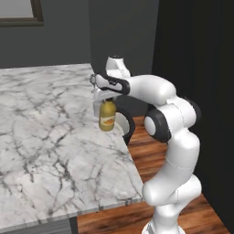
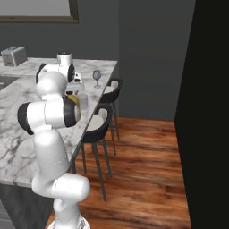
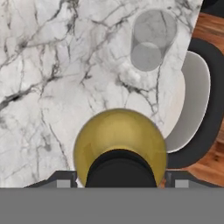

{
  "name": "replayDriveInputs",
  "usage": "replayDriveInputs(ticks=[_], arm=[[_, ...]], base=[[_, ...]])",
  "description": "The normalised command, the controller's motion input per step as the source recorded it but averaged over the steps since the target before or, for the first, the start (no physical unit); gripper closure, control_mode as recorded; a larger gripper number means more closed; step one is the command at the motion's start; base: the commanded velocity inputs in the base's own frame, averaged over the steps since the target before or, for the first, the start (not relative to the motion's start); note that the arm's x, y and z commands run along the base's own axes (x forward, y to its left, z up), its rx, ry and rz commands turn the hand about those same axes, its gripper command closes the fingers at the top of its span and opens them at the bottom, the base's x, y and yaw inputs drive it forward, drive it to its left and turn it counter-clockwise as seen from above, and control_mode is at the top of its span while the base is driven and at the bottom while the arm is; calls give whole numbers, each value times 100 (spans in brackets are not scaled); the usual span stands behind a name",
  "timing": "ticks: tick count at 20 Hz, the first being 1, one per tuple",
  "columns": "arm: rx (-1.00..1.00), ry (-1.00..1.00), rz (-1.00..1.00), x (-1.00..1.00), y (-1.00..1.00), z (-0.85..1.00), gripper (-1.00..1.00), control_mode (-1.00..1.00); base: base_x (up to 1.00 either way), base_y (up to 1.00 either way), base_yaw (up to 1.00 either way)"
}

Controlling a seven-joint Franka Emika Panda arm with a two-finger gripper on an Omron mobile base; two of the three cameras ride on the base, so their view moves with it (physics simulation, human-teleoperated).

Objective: There is a wine glass and glass cup on the dining counter. Place the wine bottle next to the wine glass and the juice bottle next to the glass cup.

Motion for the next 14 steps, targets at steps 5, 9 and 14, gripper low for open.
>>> replayDriveInputs(ticks=[5, 9, 14], arm=[[-1, -1, 0, 26, 6, -20, 100, -100], [0, -3, 0, 22, 10, -13, 100, -100], [-1, -3, 0, 18, 14, -16, 100, -100]], base=[[0, 0, 0], [0, 0, 0], [0, 0, 0]])
